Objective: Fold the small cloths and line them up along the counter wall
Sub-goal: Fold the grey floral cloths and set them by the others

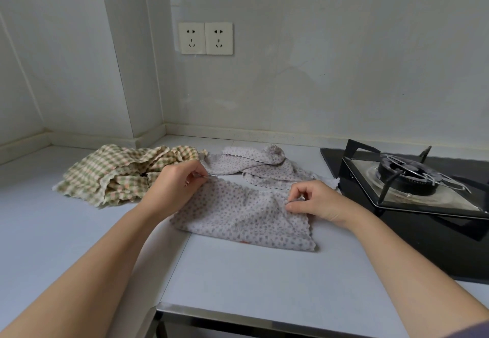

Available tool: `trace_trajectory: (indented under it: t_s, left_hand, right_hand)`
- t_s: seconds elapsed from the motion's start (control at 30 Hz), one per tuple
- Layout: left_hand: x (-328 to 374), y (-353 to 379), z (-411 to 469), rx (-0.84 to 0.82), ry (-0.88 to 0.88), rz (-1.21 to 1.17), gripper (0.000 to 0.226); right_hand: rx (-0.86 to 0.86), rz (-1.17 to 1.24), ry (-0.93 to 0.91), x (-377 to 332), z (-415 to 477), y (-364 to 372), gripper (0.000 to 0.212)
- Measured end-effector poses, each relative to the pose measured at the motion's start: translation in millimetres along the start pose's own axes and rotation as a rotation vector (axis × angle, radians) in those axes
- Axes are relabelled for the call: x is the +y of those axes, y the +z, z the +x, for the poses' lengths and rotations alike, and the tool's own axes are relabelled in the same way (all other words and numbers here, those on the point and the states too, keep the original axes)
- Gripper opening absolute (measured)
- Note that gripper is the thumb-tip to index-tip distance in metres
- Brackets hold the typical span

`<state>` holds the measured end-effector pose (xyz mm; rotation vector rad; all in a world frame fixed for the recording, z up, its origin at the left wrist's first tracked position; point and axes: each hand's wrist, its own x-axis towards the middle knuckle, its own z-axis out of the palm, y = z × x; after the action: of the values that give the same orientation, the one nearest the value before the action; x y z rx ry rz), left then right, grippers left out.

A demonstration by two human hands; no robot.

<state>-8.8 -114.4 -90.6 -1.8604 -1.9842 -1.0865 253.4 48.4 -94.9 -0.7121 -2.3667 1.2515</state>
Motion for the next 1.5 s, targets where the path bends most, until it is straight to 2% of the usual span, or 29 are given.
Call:
trace_trajectory:
  t_s: [0.23,0.43,0.57,0.83,1.1,1.37,1.5]
  left_hand:
    - [-2,2,0,-0.015,0.001,-0.016,0.015]
    - [3,-2,4,0.005,-0.079,-0.112,0.023]
    - [8,-5,10,0.021,-0.059,-0.154,0.015]
    - [8,-12,14,0.035,-0.098,-0.27,0.027]
    - [9,-18,18,0.124,-0.189,-0.432,0.022]
    - [14,-25,22,0.079,-0.182,-0.448,0.021]
    - [16,-29,24,0.095,-0.242,-0.534,0.025]
  right_hand:
    - [-0.017,0.141,0.034,6,2,1,0.015]
    - [0.213,0.252,-0.007,8,5,-1,0.013]
    - [0.348,0.318,-0.023,8,6,-4,0.015]
    - [0.484,0.273,-0.08,6,4,-6,0.013]
    - [0.635,0.274,-0.142,-4,-1,-13,0.015]
    - [0.646,0.325,-0.165,-8,-5,-17,0.016]
    - [0.661,0.415,-0.144,-10,-5,-20,0.033]
